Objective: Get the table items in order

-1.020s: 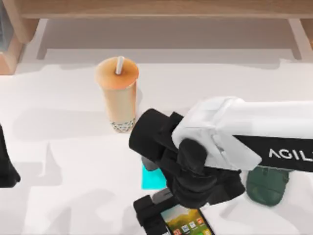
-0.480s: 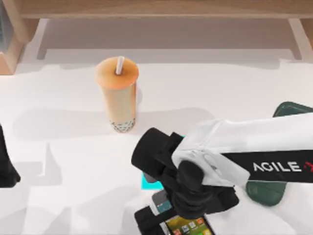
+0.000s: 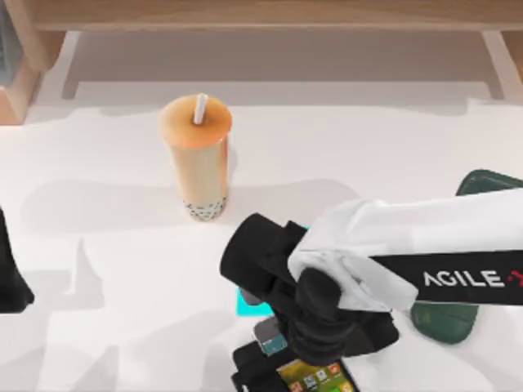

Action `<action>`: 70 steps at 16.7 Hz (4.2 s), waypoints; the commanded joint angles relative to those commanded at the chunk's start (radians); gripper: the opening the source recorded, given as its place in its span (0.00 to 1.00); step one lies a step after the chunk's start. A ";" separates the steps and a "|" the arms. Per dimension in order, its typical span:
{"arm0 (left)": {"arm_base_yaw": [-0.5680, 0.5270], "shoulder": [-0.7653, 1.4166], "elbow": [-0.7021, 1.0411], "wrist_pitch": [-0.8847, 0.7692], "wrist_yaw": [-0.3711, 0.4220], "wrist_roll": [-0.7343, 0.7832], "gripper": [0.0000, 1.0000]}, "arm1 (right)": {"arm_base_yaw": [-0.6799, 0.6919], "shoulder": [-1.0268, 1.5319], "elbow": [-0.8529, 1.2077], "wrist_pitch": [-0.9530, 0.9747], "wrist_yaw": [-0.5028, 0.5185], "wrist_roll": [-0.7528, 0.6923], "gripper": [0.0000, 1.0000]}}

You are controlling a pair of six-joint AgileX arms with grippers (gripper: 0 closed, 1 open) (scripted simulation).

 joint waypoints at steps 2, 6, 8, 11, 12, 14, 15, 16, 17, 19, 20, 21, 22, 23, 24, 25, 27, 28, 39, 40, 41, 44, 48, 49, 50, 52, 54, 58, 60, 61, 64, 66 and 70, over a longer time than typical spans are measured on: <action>0.000 0.000 0.000 0.000 0.000 0.000 1.00 | 0.000 0.000 0.000 0.000 0.000 0.000 0.32; 0.000 0.000 0.000 0.000 0.000 0.000 1.00 | 0.000 0.000 0.000 0.000 0.000 0.000 0.02; 0.000 0.000 0.000 0.000 0.000 0.000 1.00 | 0.000 0.000 0.000 0.000 0.000 0.000 0.00; 0.000 0.000 0.000 0.000 0.000 0.000 1.00 | 0.000 0.000 0.000 0.000 0.000 0.000 0.00; 0.000 0.000 0.000 0.000 0.000 0.000 1.00 | 0.000 0.000 0.000 0.000 0.000 0.000 0.00; 0.000 0.000 0.000 0.000 0.000 0.000 1.00 | 0.000 0.000 0.000 0.000 0.000 0.000 0.00; 0.000 0.000 0.000 0.000 0.000 0.000 1.00 | -0.003 -0.025 0.007 -0.018 0.015 -0.006 0.00; 0.000 0.000 0.000 0.000 0.000 0.000 1.00 | -0.002 -0.027 0.009 -0.022 0.015 -0.007 0.00; 0.000 0.000 0.000 0.000 0.000 0.000 1.00 | -0.002 -0.033 0.016 -0.036 0.014 -0.007 0.00; 0.000 0.000 0.000 0.000 0.000 0.000 1.00 | -0.003 -0.051 0.037 -0.078 0.014 -0.005 0.00; 0.000 0.000 0.000 0.000 0.000 0.000 1.00 | -0.003 -0.064 0.049 -0.101 0.014 -0.006 0.00; 0.000 0.000 0.000 0.000 0.000 0.000 1.00 | -0.003 -0.074 0.059 -0.121 0.014 -0.007 0.00; 0.000 0.000 0.000 0.000 0.000 0.000 1.00 | -0.003 -0.079 0.064 -0.130 0.014 -0.007 0.00; 0.000 0.000 0.000 0.000 0.000 0.000 1.00 | -0.003 -0.080 0.065 -0.131 0.014 -0.007 0.00; 0.000 0.000 0.000 0.000 0.000 0.000 1.00 | -0.003 -0.080 0.065 -0.131 0.014 -0.007 0.00; 0.000 0.000 0.000 0.000 0.000 0.000 1.00 | -0.003 -0.075 0.062 -0.128 0.014 -0.005 0.00; 0.000 0.000 0.000 0.000 0.000 0.000 1.00 | 0.000 -0.082 0.058 -0.131 0.024 0.003 0.00; 0.000 0.000 0.000 0.000 0.000 0.000 1.00 | 0.009 -0.095 0.052 -0.139 0.045 0.020 0.00; 0.000 0.000 0.000 0.000 0.000 0.000 1.00 | 0.172 -0.444 -0.099 -0.359 0.713 0.603 0.00; 0.000 0.000 0.000 0.000 0.000 0.000 1.00 | 0.180 -0.472 -0.111 -0.379 0.778 0.665 0.00; 0.000 0.000 0.000 0.000 0.000 0.000 1.00 | 0.186 -0.496 -0.123 -0.396 0.838 0.723 0.00; 0.000 0.000 0.000 0.000 0.000 0.000 1.00 | 0.195 -0.549 -0.147 -0.434 0.984 0.872 0.00; 0.000 0.000 0.000 0.000 0.000 0.000 1.00 | 0.184 -0.571 -0.158 -0.450 1.098 0.994 0.00; 0.000 0.000 0.000 0.000 0.000 0.000 1.00 | 0.179 -0.570 -0.158 -0.450 1.113 1.011 0.00; 0.000 0.000 0.000 0.000 0.000 0.000 1.00 | 0.174 -0.567 -0.158 -0.448 1.123 1.024 0.00; 0.000 0.000 0.000 0.000 0.000 0.000 1.00 | 0.165 -0.561 -0.157 -0.444 1.132 1.038 0.00; 0.000 0.000 0.000 0.000 0.000 0.000 1.00 | 0.163 -0.555 -0.155 -0.444 1.136 1.043 0.00; 0.000 0.000 0.000 0.000 0.000 0.000 1.00 | 0.167 -0.557 -0.154 -0.443 1.134 1.044 0.00; 0.000 0.000 0.000 0.000 0.000 0.000 1.00 | 0.171 -0.570 -0.154 -0.448 1.135 1.030 0.00; 0.000 0.000 0.000 0.000 0.000 0.000 1.00 | 0.175 -0.588 -0.154 -0.450 1.137 1.009 0.00; 0.000 0.000 0.000 0.000 0.000 0.000 1.00 | 0.175 -0.659 -0.163 -0.398 1.141 0.912 0.00; 0.000 0.000 0.000 0.000 0.000 0.000 1.00 | 0.157 -0.698 -0.185 -0.313 1.133 0.832 0.00; 0.000 0.000 0.000 0.000 0.000 0.000 1.00 | 0.084 -0.695 -0.260 -0.114 1.117 0.699 0.00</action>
